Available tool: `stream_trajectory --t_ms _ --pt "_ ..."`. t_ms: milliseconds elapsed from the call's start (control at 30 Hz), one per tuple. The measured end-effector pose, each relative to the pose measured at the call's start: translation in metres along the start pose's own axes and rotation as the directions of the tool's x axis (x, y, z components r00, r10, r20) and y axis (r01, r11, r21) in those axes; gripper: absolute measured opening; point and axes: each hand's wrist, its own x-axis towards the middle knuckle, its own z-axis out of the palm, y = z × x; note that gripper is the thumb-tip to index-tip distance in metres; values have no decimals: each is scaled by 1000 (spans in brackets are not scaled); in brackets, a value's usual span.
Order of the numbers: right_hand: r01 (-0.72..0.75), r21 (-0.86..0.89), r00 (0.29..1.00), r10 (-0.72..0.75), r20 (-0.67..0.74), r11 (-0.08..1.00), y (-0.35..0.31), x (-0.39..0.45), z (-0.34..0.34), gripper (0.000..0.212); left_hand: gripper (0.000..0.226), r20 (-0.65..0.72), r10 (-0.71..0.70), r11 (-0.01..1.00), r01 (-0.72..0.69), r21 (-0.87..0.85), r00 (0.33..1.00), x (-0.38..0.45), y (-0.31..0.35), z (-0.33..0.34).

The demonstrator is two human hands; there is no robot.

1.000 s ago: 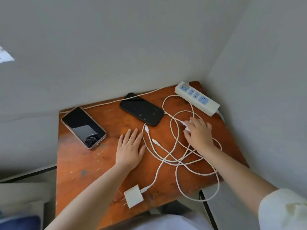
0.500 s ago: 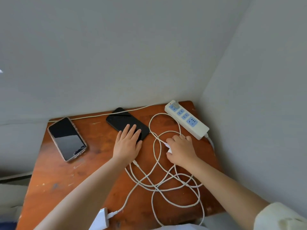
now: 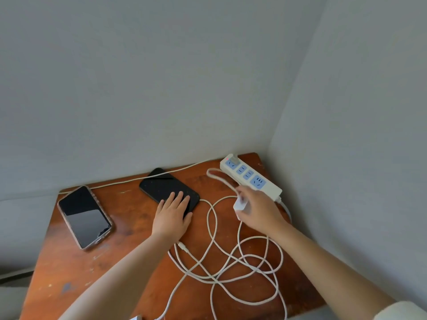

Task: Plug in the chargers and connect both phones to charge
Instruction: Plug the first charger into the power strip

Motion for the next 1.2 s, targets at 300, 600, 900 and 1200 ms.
stream_trajectory --t_ms 300,600,900,1200 --pt "-174 448 931 294 -215 877 17 60 -39 67 48 11 36 997 -36 74 999 10 0 -12" --pt "-201 398 931 301 -208 895 29 87 -40 67 38 -62 61 997 -57 57 996 32 12 -20" --pt "-101 245 935 176 -307 964 16 85 -24 66 42 -55 -7 999 5 -35 998 43 24 -12" --pt "-177 94 911 199 -362 980 10 79 -13 36 38 -44 -14 999 12 -39 999 42 26 -13"
